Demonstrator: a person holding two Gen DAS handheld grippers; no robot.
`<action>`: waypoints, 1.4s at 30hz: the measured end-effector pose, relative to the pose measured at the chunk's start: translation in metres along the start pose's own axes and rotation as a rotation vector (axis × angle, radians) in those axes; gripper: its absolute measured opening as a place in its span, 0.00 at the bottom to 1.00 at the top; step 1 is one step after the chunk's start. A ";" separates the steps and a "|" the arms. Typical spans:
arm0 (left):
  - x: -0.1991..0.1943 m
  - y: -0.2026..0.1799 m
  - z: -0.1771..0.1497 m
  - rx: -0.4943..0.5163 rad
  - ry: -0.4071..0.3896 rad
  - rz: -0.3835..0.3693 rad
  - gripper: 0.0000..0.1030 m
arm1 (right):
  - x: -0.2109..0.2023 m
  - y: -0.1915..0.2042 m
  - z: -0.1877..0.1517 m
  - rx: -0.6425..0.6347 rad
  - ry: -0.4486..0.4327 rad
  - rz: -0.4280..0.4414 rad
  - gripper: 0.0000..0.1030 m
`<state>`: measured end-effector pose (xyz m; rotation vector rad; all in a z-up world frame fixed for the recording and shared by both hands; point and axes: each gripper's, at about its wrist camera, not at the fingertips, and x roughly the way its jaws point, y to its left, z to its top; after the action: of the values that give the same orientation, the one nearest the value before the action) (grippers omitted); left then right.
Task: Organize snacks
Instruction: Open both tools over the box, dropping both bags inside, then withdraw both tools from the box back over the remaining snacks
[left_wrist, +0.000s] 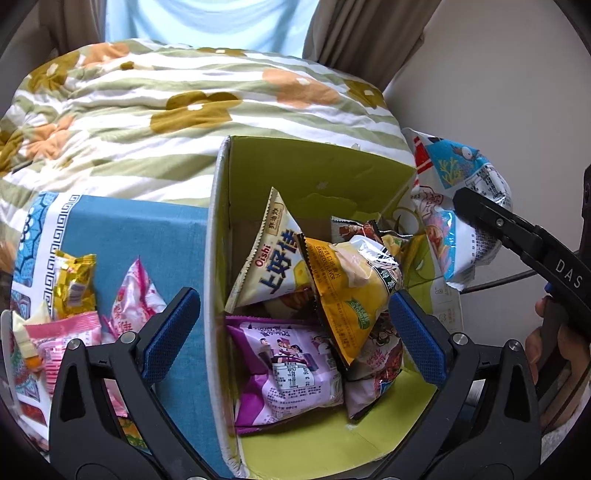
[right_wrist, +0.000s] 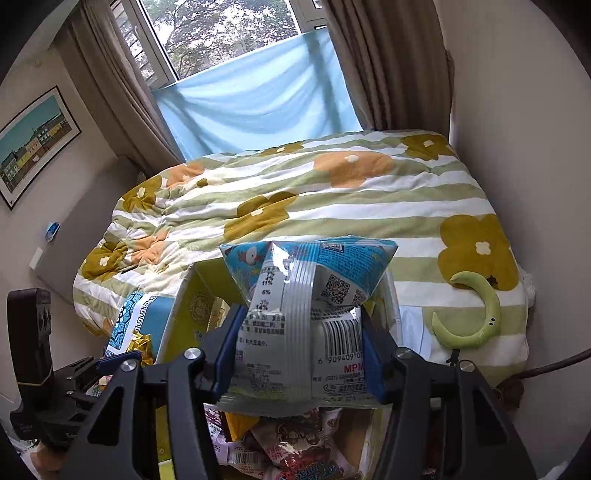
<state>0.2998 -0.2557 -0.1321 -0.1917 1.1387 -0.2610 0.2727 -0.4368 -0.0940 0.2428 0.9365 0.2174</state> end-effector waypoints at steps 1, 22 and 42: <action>-0.001 0.002 0.000 0.001 -0.001 0.003 0.98 | 0.004 0.005 0.002 -0.013 0.010 0.005 0.51; -0.022 0.025 -0.027 0.028 -0.017 0.061 0.98 | 0.011 0.027 -0.022 -0.007 0.003 0.035 0.97; -0.116 0.049 -0.061 0.017 -0.136 0.128 0.98 | -0.057 0.057 -0.046 -0.086 -0.097 -0.013 0.97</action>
<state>0.2034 -0.1752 -0.0705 -0.1193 1.0090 -0.1415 0.1981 -0.3937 -0.0588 0.1659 0.8300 0.2313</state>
